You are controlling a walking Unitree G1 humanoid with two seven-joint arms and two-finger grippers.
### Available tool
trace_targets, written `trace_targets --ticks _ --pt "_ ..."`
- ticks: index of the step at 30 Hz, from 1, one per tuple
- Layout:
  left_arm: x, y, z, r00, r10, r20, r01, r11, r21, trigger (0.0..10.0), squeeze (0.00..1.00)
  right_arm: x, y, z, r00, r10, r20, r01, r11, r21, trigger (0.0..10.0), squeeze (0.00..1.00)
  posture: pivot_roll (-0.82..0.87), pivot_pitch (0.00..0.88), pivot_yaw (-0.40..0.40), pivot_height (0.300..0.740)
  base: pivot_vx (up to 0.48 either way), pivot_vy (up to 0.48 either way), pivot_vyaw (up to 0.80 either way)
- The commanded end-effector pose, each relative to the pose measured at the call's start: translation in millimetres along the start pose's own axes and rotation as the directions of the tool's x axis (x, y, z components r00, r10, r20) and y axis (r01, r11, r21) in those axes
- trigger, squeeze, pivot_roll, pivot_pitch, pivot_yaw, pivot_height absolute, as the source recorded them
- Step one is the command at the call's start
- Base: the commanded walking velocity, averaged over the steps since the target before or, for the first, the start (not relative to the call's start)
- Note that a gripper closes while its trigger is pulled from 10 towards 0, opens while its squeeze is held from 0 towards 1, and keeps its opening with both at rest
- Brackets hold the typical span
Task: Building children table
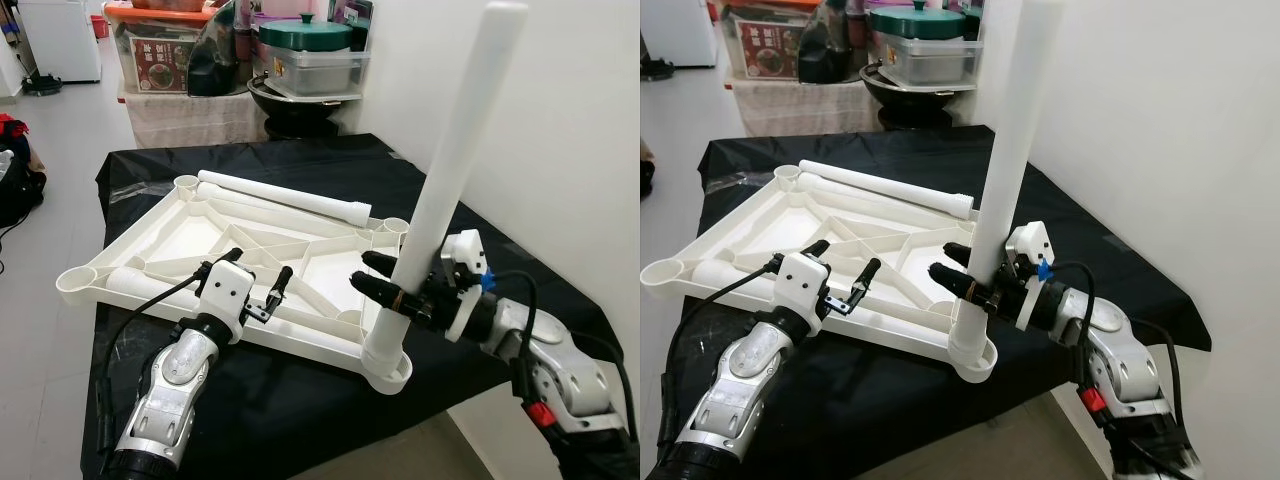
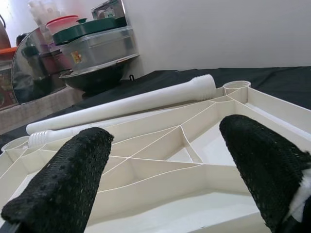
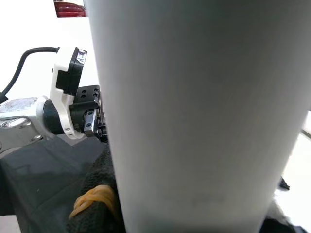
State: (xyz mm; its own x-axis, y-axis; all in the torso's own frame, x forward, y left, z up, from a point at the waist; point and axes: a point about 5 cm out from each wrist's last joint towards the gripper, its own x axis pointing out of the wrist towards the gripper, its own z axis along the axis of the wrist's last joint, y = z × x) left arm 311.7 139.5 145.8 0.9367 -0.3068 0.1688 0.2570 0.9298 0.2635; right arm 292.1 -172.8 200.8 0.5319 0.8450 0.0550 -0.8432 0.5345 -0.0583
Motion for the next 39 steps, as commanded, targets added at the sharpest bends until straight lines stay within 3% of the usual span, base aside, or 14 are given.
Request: trace_targets --ticks 1,11,13,16,27,39 --pt "1.9 -1.8 -1 1.000 -0.011 0.000 0.011 1.000 0.005 10.0 0.00 -8.9 0.5 -21 0.996 -0.018 -0.086 0.023 0.998 0.058 10.0 0.00 0.04 0.000 -0.089 0.740 0.000 0.000 0.00" --pt "2.2 -2.6 -1 1.000 -0.017 -0.001 0.017 1.000 0.004 10.0 0.00 -23.5 -11.7 -30 0.990 -0.115 -0.086 0.124 0.987 0.106 10.0 0.00 0.04 0.000 -0.089 0.740 0.000 0.000 0.00" --pt "1.8 -3.0 -1 1.000 -0.019 -0.003 0.019 1.000 0.004 10.0 0.00 -32.9 -20.8 -38 0.977 -0.206 -0.064 0.214 0.960 0.183 10.0 0.00 0.05 0.000 -0.092 0.740 0.000 0.000 0.00" --pt "1.5 -2.7 -2 1.000 -0.018 -0.005 0.018 1.000 0.006 10.0 0.00 -33.2 -18.2 -44 0.972 -0.227 -0.054 0.233 0.944 0.232 10.0 0.00 0.05 0.000 -0.091 0.740 0.000 0.000 0.00" --pt "2.8 -3.5 -2 1.000 -0.026 -0.007 0.026 1.000 0.012 10.0 0.00 -20.0 -1.6 -65 0.983 -0.169 -0.075 0.184 0.934 0.307 10.0 0.00 0.06 0.000 -0.094 0.740 0.000 0.000 0.00" --pt "3.4 -6.6 -2 1.000 -0.024 -0.007 0.024 1.000 0.010 10.0 0.00 -3.3 -5.9 -61 0.987 -0.040 -0.156 0.074 0.973 0.217 10.0 0.00 0.08 0.000 -0.129 0.740 0.000 0.000 0.00"
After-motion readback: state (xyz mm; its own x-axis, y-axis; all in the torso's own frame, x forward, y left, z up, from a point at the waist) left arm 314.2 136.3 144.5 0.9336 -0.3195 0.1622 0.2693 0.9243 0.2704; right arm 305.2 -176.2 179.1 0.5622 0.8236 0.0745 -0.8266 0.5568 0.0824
